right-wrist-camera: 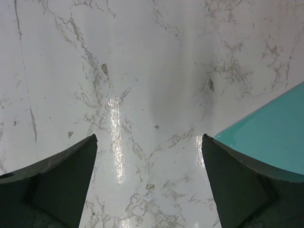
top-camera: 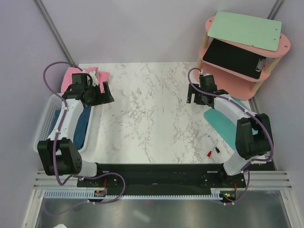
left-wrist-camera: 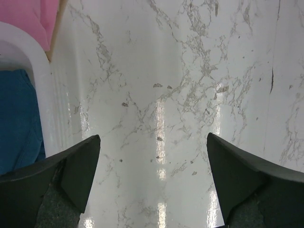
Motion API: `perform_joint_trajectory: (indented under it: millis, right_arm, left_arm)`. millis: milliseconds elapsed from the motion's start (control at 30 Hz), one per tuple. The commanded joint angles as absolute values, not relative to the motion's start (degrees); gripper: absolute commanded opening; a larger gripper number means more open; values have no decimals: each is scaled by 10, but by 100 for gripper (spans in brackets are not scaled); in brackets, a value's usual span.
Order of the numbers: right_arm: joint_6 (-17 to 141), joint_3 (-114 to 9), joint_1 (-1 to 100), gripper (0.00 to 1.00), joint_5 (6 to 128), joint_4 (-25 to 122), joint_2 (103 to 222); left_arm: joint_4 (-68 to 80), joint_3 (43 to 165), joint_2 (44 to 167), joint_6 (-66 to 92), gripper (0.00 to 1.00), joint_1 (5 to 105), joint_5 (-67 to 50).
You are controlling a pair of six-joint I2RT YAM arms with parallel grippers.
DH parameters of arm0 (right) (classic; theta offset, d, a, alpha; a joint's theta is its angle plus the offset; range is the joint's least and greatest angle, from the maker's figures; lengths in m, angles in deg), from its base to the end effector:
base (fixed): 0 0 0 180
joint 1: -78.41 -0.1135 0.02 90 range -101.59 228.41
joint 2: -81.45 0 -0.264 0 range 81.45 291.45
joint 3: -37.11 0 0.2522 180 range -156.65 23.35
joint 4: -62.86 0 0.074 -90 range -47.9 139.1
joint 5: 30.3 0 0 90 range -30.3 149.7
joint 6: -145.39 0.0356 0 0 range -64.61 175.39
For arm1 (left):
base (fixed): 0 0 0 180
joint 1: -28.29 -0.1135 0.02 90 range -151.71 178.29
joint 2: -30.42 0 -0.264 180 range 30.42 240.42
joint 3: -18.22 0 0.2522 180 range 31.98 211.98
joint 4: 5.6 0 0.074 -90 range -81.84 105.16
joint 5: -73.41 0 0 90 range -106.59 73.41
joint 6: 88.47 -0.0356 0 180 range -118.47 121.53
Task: Fold and stack the t-shirts
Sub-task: Grab crumpled tshirt from bin with the left arm
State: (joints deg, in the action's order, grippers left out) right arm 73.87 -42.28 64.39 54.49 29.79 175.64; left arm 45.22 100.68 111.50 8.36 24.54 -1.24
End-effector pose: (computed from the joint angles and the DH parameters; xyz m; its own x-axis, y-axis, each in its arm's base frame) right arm 0.3467 0.0832 0.2312 -0.7402 0.1405 -0.6576 0.0553 0.9873 0.1488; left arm 0.3016 0.0103 0.2981 -0.7656 -0.1651 -0.6217 0.0178 0.9607 -0.2770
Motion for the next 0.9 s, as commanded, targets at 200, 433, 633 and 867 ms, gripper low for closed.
perform_joint_trajectory:
  millis: [200, 433, 633, 867]
  right_arm:
    - [763, -440, 643, 98, 615, 336, 1798]
    - [762, -422, 643, 98, 636, 350, 1804]
    - [764, -406, 643, 98, 655, 365, 1808]
    - [764, -409, 643, 98, 673, 371, 1816]
  left_arm:
    - [438, 990, 1041, 90, 100, 242, -154]
    - [459, 994, 1044, 130, 100, 172, -208]
    - [476, 1021, 1128, 171, 100, 71, -124]
    - [517, 1096, 1280, 170, 100, 49, -154]
